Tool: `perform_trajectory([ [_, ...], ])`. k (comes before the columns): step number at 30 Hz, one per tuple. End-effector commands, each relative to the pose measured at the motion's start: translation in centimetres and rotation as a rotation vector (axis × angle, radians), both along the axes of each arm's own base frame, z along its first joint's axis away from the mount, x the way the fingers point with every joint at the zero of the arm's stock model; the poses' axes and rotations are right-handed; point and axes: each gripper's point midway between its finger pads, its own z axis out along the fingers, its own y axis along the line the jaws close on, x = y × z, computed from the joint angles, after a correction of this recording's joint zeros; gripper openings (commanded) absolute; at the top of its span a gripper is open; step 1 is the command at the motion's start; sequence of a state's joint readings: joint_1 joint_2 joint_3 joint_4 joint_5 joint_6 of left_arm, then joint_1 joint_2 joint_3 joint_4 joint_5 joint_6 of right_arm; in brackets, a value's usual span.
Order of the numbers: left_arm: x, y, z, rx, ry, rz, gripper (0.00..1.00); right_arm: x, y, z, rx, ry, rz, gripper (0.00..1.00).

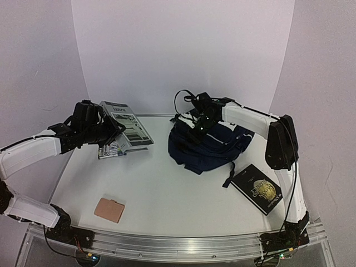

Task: Pack the student bag
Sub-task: Place the book in the student bag.

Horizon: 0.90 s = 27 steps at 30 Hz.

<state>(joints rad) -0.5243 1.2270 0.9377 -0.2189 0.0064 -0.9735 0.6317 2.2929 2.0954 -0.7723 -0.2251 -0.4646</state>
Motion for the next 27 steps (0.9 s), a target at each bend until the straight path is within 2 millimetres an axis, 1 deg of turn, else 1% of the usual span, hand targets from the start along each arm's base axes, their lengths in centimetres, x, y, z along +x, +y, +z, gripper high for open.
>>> perform_trajectory([
  [1,-0.1,-1.6,2.8,-0.120,-0.098,-0.066,0.03,1.7,0.9,9.9,0.217,-0.103,-0.053,0.00],
  [2,-0.1,-2.1,2.9,-0.146,-0.105,-0.084,0.02,1.8,1.2,11.0,0.256,-0.105,-0.055,0.00],
  [3,-0.2,-2.6,2.5,-0.168,-0.098,-0.105,0.02,2.2,1.2,12.2,0.293,-0.110,-0.067,0.00],
  [4,-0.1,-3.1,2.5,-0.196,-0.104,-0.126,0.02,2.5,1.3,12.9,0.327,-0.101,-0.077,0.00],
  [6,0.1,-4.3,2.2,-0.239,-0.100,-0.166,0.01,3.1,1.8,15.2,0.408,-0.106,-0.090,0.00],
  [9,0.8,-6.4,1.8,-0.302,-0.083,-0.236,0.00,3.6,2.4,17.7,0.503,-0.105,-0.090,0.00],
  [10,1.1,-7.1,1.3,-0.321,-0.066,-0.258,0.00,3.8,2.6,18.5,0.528,-0.112,-0.091,0.00],
  [11,1.4,-7.9,1.5,-0.349,-0.076,-0.289,0.00,3.8,2.8,19.1,0.550,-0.116,-0.088,0.00],
  [12,1.9,-8.9,1.3,-0.364,-0.067,-0.325,0.00,4.0,2.9,19.7,0.571,-0.123,-0.090,0.00],
  [16,4.2,-12.5,0.3,-0.377,-0.001,-0.447,0.00,4.6,3.1,22.0,0.653,-0.149,-0.116,0.00],
  [19,6.1,-14.2,-0.2,-0.447,0.008,-0.471,0.00,4.9,3.5,22.8,0.702,-0.145,-0.133,0.00],
  [22,8.0,-14.9,-1.4,-0.484,0.029,-0.444,0.00,4.8,3.7,22.7,0.719,-0.124,-0.135,0.00],
  [24,9.3,-15.1,-3.4,-0.493,0.095,-0.397,0.00,4.5,3.7,22.7,0.723,-0.114,-0.137,0.00],
  [27,10.0,-15.6,-5.7,-0.544,0.158,-0.364,0.00,4.4,3.8,23.1,0.749,-0.103,-0.141,0.00],
])
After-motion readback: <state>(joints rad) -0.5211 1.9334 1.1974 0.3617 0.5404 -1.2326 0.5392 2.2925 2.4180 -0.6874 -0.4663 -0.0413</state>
